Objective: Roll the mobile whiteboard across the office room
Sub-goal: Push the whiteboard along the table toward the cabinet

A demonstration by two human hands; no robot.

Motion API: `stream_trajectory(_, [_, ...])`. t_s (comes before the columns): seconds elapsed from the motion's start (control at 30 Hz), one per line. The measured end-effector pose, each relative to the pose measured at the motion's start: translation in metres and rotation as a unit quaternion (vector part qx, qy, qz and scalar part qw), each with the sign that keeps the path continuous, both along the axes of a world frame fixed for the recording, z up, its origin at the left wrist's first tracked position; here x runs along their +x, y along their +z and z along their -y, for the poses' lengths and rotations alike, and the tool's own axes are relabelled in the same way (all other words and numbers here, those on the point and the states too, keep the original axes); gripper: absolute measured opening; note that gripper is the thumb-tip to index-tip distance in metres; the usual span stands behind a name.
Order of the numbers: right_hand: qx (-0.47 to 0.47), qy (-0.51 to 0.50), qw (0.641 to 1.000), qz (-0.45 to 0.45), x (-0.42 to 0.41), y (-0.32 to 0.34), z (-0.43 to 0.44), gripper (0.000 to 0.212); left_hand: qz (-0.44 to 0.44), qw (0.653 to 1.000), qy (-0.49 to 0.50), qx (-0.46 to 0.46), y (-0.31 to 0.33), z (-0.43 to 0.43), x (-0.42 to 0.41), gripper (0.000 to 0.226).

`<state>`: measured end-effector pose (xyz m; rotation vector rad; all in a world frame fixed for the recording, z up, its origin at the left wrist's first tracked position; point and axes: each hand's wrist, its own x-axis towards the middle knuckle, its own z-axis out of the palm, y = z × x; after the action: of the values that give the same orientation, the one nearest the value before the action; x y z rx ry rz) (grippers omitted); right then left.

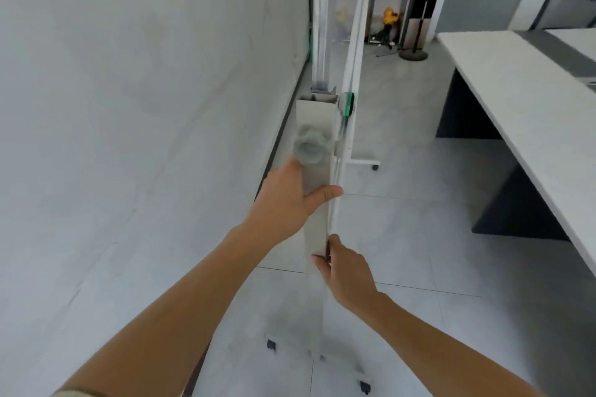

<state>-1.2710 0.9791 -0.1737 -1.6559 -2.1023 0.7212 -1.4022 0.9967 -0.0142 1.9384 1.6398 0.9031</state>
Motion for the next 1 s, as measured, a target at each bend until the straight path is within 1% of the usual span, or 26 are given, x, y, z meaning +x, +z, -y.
stream_trajectory(0.07, [-0.013,-0.021,1.0,0.008,-0.004,0.003,-0.024,0.024,0.006,1.0,-0.011,-0.001,0.001,-0.03,-0.002,0.047])
stream_trajectory(0.13, [-0.026,-0.038,0.999,0.007,-0.007,0.007,-0.05,0.023,0.011,1.0,-0.017,-0.002,0.002,-0.059,-0.002,0.057])
stream_trajectory(0.27, [-0.025,-0.059,0.998,0.009,-0.008,0.009,-0.106,0.025,0.018,0.999,-0.03,0.009,0.002,-0.119,0.001,0.067])
stream_trajectory(0.5, [-0.015,-0.062,0.998,0.004,-0.003,-0.001,-0.221,0.027,0.029,0.998,-0.032,0.034,-0.003,-0.237,0.005,0.067])
stream_trajectory(0.8, [-0.037,-0.066,0.997,0.023,0.014,0.013,-0.399,0.03,0.018,0.999,-0.025,0.016,0.003,-0.414,0.024,0.061])
stream_trajectory(1.0, [-0.039,-0.091,0.994,0.036,0.029,0.014,-0.516,0.031,0.023,0.998,-0.053,0.017,0.003,-0.537,0.039,0.052])
